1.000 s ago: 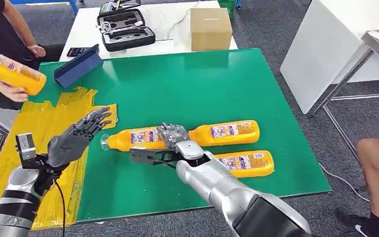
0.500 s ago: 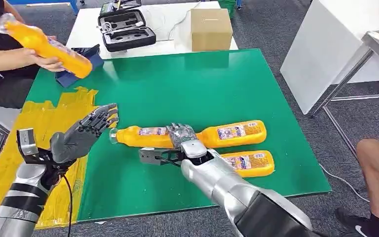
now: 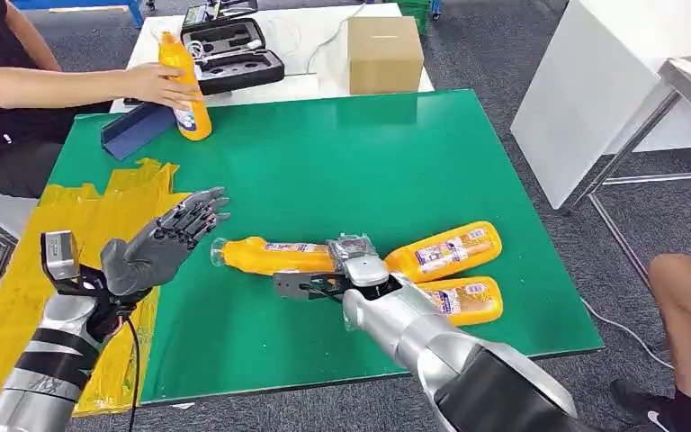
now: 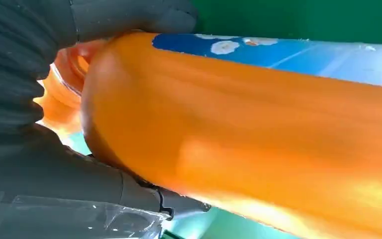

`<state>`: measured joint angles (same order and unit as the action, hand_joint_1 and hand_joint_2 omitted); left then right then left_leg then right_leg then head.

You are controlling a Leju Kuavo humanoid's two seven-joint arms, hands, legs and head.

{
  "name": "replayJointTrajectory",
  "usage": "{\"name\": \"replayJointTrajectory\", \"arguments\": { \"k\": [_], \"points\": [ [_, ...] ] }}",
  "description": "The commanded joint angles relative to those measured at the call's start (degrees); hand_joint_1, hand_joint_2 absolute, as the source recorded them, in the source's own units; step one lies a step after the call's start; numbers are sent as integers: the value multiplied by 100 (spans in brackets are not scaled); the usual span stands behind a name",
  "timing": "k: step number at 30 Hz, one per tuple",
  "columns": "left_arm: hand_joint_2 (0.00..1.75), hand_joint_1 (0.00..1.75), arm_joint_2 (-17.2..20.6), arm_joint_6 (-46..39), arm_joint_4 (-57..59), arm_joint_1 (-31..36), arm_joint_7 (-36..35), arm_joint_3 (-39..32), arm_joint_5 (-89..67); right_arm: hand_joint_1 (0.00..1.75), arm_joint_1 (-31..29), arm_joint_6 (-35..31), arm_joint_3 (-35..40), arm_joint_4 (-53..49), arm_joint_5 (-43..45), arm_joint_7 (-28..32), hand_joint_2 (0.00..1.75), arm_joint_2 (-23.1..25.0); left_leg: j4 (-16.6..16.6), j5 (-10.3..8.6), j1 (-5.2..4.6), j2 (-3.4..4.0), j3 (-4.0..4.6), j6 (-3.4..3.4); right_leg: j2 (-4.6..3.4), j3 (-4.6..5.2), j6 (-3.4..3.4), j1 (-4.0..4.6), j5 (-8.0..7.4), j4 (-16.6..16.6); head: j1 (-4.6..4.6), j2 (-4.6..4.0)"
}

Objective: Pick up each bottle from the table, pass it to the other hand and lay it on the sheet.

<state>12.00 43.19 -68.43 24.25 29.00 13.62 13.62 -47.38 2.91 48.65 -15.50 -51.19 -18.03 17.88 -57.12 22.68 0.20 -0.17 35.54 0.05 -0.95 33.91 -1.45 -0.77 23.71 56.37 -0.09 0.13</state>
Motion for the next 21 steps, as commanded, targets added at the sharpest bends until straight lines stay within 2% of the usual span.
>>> {"name": "replayJointTrajectory", "arguments": {
  "k": [1,4,8,11,14,21],
  "points": [
    [0,0,-58,-25,122,85,-33,187,-14,173,96,-114,-239,340,-10,-13,175,-168,3,-1,7,-22,-9,-1,29,-20,5,9,3,-10,2,0],
    [0,0,-39,-101,93,32,-96,178,-45,175,84,-371,-351,306,14,44,175,-185,3,-1,8,-24,-11,-1,32,-25,6,10,4,-11,0,0],
    [0,0,-86,-639,-165,-389,-360,-132,-91,175,-40,-1680,-819,77,160,406,175,-163,3,-2,1,-10,-6,2,14,-14,3,2,2,-4,2,0],
    [0,0,-47,-664,-360,-634,-358,-237,-72,175,-153,-1664,-908,32,150,448,175,-105,-3,3,-1,10,3,2,-5,-2,1,2,-2,4,2,0],
    [0,0,-143,-772,-506,-869,-399,-483,-65,175,-126,-2269,-1235,-139,256,904,175,-35,-3,3,1,6,7,1,0,5,1,4,-1,4,0,0],
    [0,0,-152,-800,-560,-991,-404,-574,-68,175,-160,-2358,-1341,-214,298,1049,175,15,-6,7,3,7,4,0,1,1,3,7,1,5,0,0]
  ]
}}
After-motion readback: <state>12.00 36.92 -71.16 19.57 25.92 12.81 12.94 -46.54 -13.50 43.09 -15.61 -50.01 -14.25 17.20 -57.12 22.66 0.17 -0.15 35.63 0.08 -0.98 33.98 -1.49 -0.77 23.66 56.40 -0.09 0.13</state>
